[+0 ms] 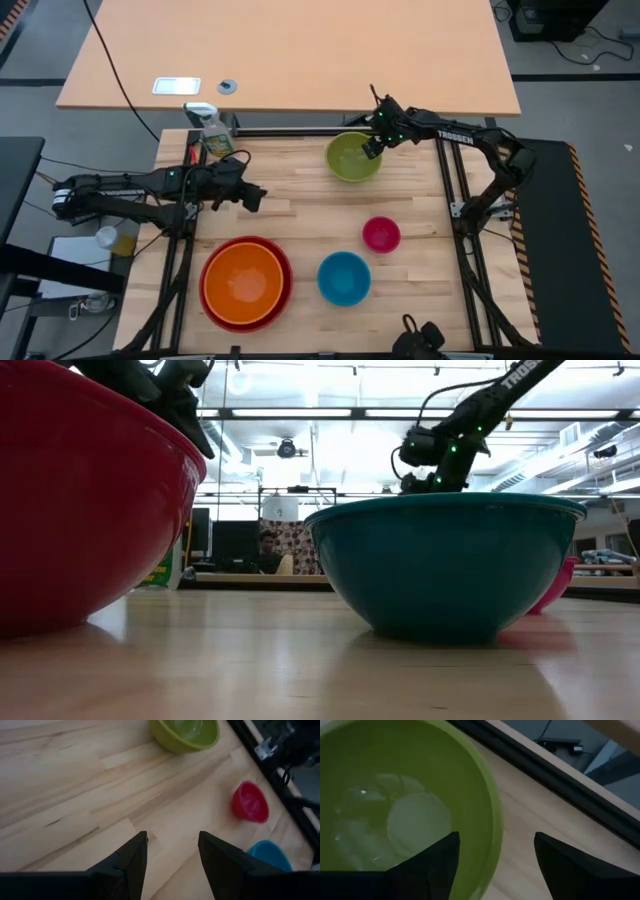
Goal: Nest bowls inside each other
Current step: Stack the green bowl on top of the orange bowl
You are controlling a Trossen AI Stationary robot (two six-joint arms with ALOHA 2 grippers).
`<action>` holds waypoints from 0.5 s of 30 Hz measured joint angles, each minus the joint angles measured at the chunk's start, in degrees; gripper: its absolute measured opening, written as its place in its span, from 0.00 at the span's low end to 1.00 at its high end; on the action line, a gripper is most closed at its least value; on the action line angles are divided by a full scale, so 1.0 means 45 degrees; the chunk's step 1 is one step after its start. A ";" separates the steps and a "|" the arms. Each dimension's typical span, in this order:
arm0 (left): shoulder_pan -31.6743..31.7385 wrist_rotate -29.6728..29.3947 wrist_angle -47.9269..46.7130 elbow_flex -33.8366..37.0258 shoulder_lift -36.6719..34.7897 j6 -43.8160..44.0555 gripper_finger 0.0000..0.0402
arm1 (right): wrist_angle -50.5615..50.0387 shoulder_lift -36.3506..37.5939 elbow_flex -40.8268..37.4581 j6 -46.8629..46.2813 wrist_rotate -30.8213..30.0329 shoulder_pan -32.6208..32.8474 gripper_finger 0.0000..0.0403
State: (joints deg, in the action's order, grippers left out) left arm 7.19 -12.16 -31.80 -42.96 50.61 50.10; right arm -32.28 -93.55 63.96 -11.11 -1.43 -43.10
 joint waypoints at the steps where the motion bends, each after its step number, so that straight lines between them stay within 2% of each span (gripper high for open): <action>1: 0.0146 0.0009 0.0343 0.0000 0.0210 0.0019 0.45 | 0.0011 -0.0014 -0.0071 0.0018 0.0085 -0.0038 0.66; 7: 0.1660 0.0968 0.3362 -0.0005 0.2318 -0.0273 0.45 | 0.0113 -0.0017 -0.0296 0.0152 0.0431 -0.0217 0.65; 11: 0.2802 0.1391 0.5266 0.0005 0.3905 0.0952 0.46 | 0.0432 -0.0008 -0.0551 0.0174 0.0788 -0.0275 0.64; 15: 0.3626 0.2656 0.7275 0.0005 0.5349 0.1669 0.51 | 0.0890 -0.0012 -0.1019 0.0084 0.1080 -0.0275 0.62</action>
State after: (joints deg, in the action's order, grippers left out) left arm 23.50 -0.21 0.94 -42.94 74.68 57.61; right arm -28.28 -93.60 59.38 -10.73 3.42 -44.34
